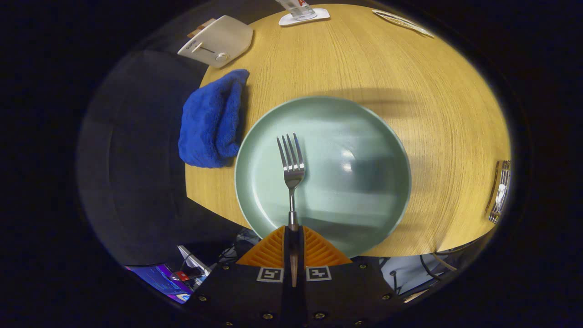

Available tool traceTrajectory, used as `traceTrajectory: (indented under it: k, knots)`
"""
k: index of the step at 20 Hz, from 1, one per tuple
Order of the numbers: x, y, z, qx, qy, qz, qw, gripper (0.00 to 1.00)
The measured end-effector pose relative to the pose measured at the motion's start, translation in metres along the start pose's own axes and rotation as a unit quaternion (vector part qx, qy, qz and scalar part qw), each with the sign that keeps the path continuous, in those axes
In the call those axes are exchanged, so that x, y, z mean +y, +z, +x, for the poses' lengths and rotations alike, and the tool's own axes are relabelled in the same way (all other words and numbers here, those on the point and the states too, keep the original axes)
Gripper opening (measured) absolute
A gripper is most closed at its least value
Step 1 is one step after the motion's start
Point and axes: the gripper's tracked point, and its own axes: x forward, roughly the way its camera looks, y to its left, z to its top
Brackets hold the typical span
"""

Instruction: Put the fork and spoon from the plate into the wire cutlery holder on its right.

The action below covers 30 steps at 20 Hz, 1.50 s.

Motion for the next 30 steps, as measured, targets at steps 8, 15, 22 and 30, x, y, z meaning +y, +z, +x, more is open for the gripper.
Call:
traceTrajectory:
  k: [8,15,22,30]
  knots:
    - [-0.008,0.026,-0.065,-0.081,0.029,0.054,0.995,0.04]
    - [-0.04,0.027,-0.122,-0.147,0.039,0.116,0.982,0.04]
    - [-0.091,0.017,-0.167,-0.195,0.031,0.182,0.963,0.04]
    - [-0.175,-0.014,-0.209,-0.214,-0.01,0.248,0.945,0.04]
